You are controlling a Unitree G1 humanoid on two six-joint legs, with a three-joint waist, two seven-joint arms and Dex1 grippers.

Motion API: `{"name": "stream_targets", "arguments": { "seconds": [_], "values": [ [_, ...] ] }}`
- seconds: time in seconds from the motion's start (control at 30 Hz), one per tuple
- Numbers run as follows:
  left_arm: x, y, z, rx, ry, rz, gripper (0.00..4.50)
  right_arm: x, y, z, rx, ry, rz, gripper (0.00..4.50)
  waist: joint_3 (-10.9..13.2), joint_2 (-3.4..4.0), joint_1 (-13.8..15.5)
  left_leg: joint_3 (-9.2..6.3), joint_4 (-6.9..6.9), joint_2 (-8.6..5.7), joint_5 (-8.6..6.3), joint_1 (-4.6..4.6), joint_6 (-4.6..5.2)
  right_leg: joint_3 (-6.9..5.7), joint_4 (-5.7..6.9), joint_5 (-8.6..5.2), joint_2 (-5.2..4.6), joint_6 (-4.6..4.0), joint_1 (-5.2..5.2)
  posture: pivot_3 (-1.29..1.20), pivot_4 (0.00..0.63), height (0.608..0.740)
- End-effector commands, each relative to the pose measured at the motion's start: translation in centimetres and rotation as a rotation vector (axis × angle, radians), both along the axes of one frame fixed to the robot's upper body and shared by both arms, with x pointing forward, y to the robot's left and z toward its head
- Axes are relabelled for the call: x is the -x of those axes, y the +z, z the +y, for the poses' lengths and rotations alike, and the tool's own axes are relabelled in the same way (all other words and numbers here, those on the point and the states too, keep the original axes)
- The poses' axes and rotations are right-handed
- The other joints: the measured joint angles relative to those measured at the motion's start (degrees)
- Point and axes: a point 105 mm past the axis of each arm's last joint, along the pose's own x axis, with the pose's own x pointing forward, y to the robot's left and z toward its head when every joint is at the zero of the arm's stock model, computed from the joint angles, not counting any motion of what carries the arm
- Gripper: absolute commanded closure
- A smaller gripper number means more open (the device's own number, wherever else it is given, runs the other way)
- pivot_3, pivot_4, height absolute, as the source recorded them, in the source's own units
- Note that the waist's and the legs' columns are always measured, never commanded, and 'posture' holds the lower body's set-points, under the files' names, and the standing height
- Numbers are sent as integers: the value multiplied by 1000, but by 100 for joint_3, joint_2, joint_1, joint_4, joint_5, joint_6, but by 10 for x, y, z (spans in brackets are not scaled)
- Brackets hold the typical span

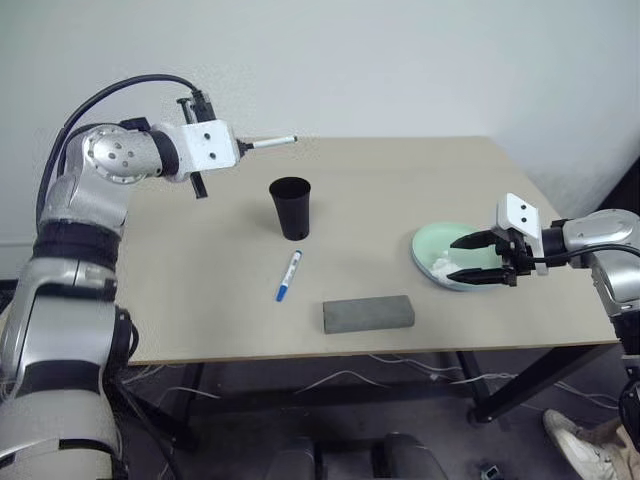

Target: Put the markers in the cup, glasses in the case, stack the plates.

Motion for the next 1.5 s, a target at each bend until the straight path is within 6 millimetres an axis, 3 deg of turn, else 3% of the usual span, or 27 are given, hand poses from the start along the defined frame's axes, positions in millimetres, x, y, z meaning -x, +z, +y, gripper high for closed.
{"name": "stream_targets", "arguments": {
  "seconds": [0.03,0.2,0.33,1.13,1.5],
  "values": [
    [-9,6,1,-265,-3,-130,4388,0,14,0,-20,3,-51,1164,0,-1,0,0,3,0,0,-13,1,0,0,1,0,2,-10,0,0,740],
    [-17,1,-2,-525,-37,-202,4388,1,13,0,-23,-2,-49,1164,1,-3,1,17,-2,0,-1,-36,3,17,9,2,0,4,-44,0,0,740],
    [-20,-3,-7,-621,-71,-208,4388,3,13,-1,-24,-6,-46,1164,2,-5,1,23,-1,0,-2,-47,4,21,9,2,1,5,-57,0,0,740],
    [-28,-1,-16,-645,-58,-261,4388,9,11,1,-35,-15,-38,1164,3,-14,0,42,4,0,-4,-45,7,39,14,7,2,13,-61,0,0,740],
    [-27,-15,-22,-816,-154,-275,4388,9,11,1,-37,-19,-43,1164,2,-18,0,53,7,0,-5,-42,10,49,16,10,2,19,-60,0,0,740]
  ]
}}
